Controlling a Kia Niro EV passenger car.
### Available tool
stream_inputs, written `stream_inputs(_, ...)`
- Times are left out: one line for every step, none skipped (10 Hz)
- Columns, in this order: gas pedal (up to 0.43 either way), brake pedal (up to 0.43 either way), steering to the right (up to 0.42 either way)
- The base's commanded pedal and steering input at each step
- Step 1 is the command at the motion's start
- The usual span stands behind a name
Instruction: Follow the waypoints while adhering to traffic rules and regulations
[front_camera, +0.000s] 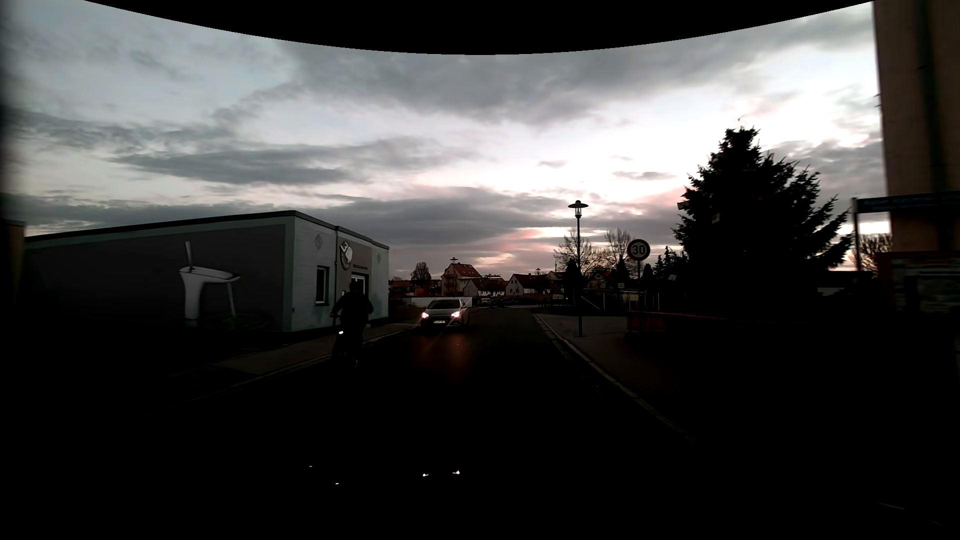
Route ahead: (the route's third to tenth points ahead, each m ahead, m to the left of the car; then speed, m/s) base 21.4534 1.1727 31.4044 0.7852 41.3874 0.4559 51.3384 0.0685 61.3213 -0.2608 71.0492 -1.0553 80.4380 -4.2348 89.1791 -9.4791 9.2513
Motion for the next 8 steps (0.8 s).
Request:
stream_inputs(0.067,0.000,0.011)
stream_inputs(0.067,0.000,0.011)
stream_inputs(0.067,0.000,0.007)
stream_inputs(0.067,0.000,0.005)
stream_inputs(0.079,0.000,0.004)
stream_inputs(0.087,0.000,0.005)
stream_inputs(0.087,0.000,0.004)
stream_inputs(0.087,0.000,0.004)
